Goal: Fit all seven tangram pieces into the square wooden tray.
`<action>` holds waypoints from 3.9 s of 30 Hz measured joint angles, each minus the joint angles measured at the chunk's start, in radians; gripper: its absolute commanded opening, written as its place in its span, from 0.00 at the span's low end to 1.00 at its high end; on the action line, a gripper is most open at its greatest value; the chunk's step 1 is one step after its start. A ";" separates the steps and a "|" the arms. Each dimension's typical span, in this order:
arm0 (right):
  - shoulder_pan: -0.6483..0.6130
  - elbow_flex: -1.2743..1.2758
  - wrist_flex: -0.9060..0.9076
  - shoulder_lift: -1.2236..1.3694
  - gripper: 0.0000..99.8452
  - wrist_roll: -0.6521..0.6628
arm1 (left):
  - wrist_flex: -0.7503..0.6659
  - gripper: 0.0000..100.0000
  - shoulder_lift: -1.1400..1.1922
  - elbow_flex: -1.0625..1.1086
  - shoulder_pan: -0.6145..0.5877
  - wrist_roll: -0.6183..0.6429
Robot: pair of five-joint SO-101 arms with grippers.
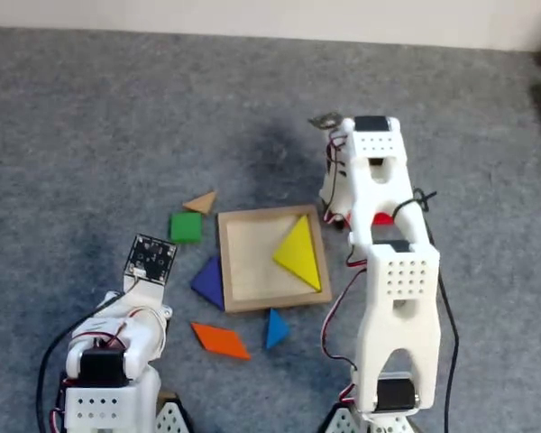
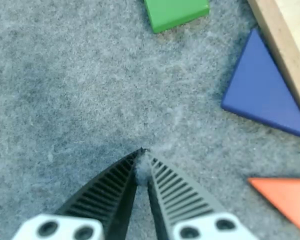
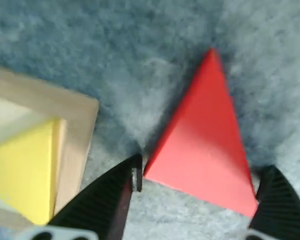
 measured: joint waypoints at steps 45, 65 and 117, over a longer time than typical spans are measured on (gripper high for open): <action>0.017 -0.064 -0.072 0.023 0.33 -0.026 | 0.000 0.00 0.000 0.000 0.000 0.000; 0.023 -0.097 -0.012 0.021 0.20 -0.032 | 0.000 0.00 0.000 0.000 0.000 0.000; 0.029 -0.034 0.075 0.015 0.19 0.140 | 0.000 0.00 0.000 0.000 0.000 0.000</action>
